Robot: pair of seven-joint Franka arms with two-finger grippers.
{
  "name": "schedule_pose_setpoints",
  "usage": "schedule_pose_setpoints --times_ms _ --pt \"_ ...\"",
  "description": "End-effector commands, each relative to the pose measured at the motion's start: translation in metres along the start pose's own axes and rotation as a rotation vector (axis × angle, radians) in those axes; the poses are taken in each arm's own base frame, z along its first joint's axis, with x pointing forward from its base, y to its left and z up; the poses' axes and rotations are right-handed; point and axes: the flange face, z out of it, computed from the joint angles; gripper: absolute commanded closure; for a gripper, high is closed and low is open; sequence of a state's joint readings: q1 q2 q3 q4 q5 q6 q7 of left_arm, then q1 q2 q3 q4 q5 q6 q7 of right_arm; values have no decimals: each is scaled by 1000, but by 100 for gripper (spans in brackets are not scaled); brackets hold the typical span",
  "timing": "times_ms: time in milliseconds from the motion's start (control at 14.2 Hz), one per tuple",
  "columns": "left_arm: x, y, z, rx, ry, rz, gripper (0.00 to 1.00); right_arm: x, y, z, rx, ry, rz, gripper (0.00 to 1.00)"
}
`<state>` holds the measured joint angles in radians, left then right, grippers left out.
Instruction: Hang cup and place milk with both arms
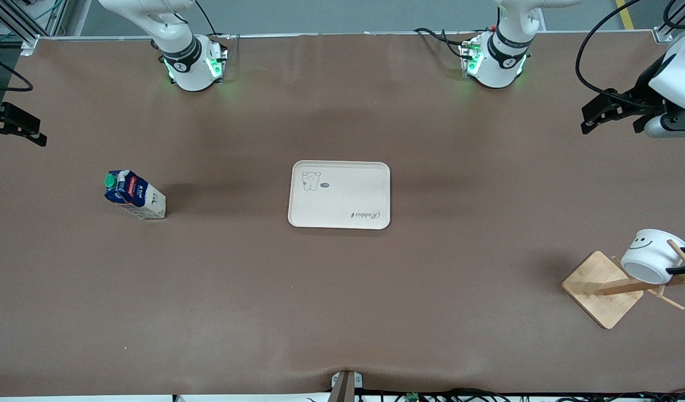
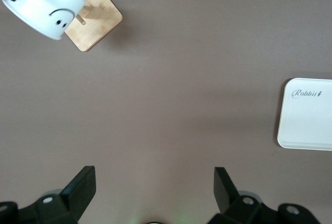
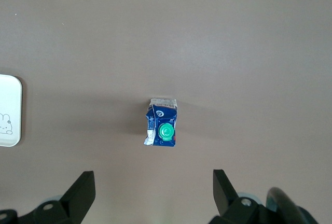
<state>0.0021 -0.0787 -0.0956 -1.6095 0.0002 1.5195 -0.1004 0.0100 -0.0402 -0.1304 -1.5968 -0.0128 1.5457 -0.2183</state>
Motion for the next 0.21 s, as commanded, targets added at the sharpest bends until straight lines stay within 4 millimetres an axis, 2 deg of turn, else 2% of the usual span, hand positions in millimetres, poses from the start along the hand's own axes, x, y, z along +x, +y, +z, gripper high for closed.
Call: schedule_pose_setpoints --times_ms 0,141 --pt "0 1 -6 1 -4 -10 0 2 1 -3 -8 -5 -1 0" --pt "0 2 -6 1 -4 -8 0 2 1 -3 -8 -5 -1 0"
